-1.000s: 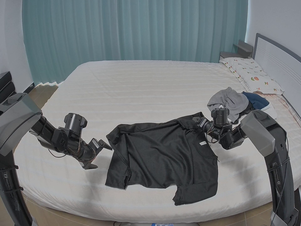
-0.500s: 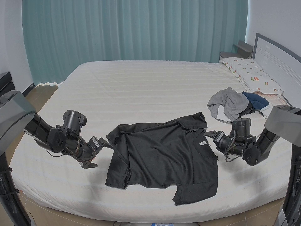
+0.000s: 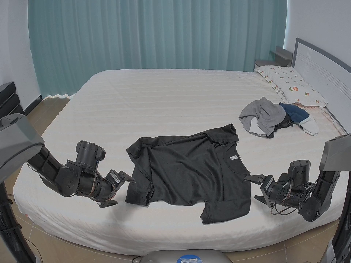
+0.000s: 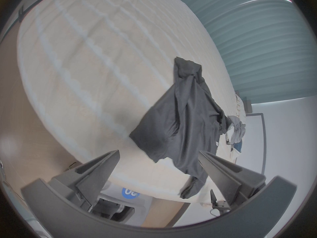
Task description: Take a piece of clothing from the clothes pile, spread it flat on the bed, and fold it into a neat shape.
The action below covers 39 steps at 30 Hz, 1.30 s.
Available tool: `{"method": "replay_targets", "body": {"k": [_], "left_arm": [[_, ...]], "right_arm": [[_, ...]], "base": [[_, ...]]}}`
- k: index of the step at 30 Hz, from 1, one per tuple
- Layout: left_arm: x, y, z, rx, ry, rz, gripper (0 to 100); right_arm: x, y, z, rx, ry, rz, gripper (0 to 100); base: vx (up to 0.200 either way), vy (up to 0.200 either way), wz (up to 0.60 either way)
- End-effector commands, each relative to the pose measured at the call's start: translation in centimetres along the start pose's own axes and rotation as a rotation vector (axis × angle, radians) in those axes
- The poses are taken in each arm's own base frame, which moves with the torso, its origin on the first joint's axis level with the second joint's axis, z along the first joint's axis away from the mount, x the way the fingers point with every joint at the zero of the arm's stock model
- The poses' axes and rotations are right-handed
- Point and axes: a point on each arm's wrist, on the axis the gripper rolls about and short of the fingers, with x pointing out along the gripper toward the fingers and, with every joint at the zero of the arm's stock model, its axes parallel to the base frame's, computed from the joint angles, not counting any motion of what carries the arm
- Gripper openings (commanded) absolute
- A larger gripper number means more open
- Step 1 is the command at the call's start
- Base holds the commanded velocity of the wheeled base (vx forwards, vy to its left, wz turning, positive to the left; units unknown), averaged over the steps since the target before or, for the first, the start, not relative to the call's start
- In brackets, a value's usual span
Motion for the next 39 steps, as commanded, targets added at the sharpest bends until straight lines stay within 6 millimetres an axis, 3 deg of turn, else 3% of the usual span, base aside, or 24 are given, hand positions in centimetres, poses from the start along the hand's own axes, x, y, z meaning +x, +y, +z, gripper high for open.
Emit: {"method": "replay_targets", "body": {"k": [1,6,13,23,36,37,39], "left_arm": [[2.0,0.2,-0.4,0.015,-0.059,0.032,100],[4.3,-0.5,-1.5,0.065,-0.154,0.049,100],[5.8,-1.0,-3.1,0.114,-0.170,0.075,100],[7.7,-1.3,-2.6,0.112,-0.231,0.101,100],[8.6,-1.5,-2.6,0.122,-0.269,0.120,100],[8.6,-1.5,-2.6,0.121,-0.270,0.121,0],[8.6,-1.4,-2.7,0.121,-0.269,0.122,0]], "right_arm": [[0.5,-0.8,-1.0,0.000,0.035,-0.030,100],[1.1,-1.1,-1.7,-0.013,0.039,-0.012,100],[1.5,-1.4,-2.1,-0.022,0.027,-0.021,100],[1.5,-1.3,-2.7,-0.034,0.024,-0.034,100],[1.5,-1.5,-3.3,-0.043,0.043,-0.049,100],[1.6,-1.5,-3.3,-0.048,0.044,-0.052,100],[1.6,-1.6,-3.6,-0.054,0.053,-0.056,100]], "base": [[0.000,0.000,0.00],[0.000,0.000,0.00],[0.000,0.000,0.00],[0.000,0.000,0.00],[0.000,0.000,0.00],[0.000,0.000,0.00],[0.000,0.000,0.00]]}}
